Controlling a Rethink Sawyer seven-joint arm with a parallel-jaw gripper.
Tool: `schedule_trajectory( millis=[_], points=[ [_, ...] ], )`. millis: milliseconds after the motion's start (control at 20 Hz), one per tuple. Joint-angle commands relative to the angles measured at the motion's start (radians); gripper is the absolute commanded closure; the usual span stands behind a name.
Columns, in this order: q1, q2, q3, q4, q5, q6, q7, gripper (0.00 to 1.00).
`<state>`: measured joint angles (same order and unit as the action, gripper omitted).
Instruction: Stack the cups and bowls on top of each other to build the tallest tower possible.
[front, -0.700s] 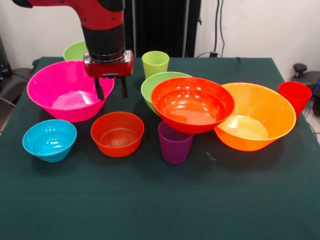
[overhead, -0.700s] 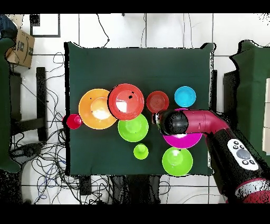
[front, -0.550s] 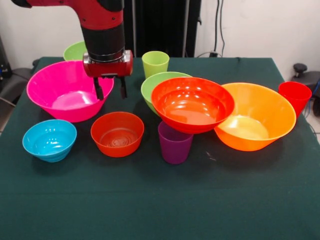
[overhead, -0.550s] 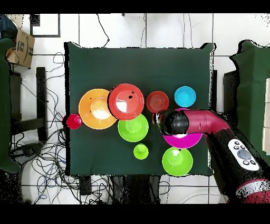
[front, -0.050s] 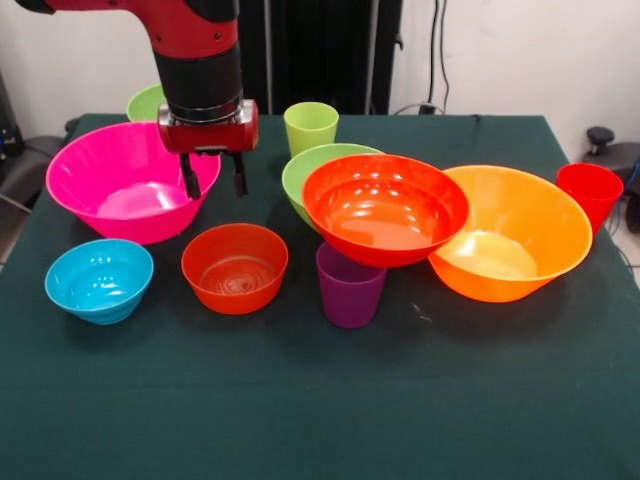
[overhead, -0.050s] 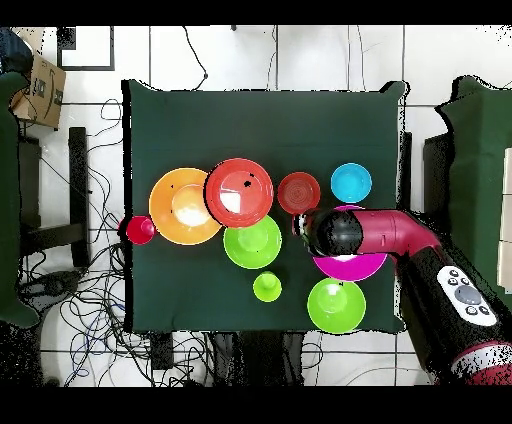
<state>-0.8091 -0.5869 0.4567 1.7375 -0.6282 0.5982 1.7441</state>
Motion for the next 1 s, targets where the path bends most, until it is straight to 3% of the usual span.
schedule_trajectory(
  millis=[50, 1000],
  points=[
    [-0.001, 0.042, 0.023, -0.04, -0.024, 0.042, -0.1, 0.0],
    [0.006, 0.051, 0.019, -0.054, -0.023, 0.046, -0.093, 0.0]
  ],
)
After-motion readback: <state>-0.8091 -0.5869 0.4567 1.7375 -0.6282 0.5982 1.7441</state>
